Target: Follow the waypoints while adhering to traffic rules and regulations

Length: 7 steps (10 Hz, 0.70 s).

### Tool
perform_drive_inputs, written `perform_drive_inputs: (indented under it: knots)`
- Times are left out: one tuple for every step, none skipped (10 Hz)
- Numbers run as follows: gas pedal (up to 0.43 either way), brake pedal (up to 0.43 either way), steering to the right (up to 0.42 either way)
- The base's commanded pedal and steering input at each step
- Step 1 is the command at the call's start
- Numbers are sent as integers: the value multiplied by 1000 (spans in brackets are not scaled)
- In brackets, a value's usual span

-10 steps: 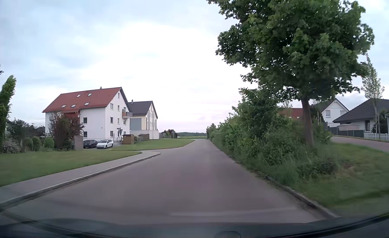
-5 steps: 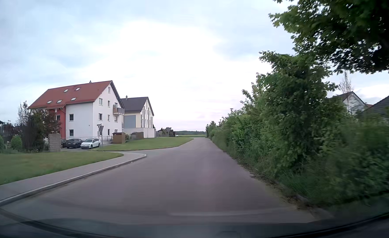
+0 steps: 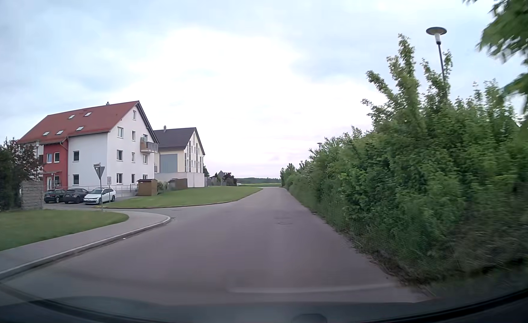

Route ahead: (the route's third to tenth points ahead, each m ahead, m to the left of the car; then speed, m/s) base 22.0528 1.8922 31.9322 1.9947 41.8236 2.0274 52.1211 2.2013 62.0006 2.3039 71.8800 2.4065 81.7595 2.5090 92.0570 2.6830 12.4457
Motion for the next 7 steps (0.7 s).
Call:
perform_drive_inputs:
  knots:
    - [138,0,-7]
    - [138,0,-7]
    - [138,0,-6]
    - [138,0,-6]
    - [138,0,-6]
    - [138,0,-6]
    - [138,0,-5]
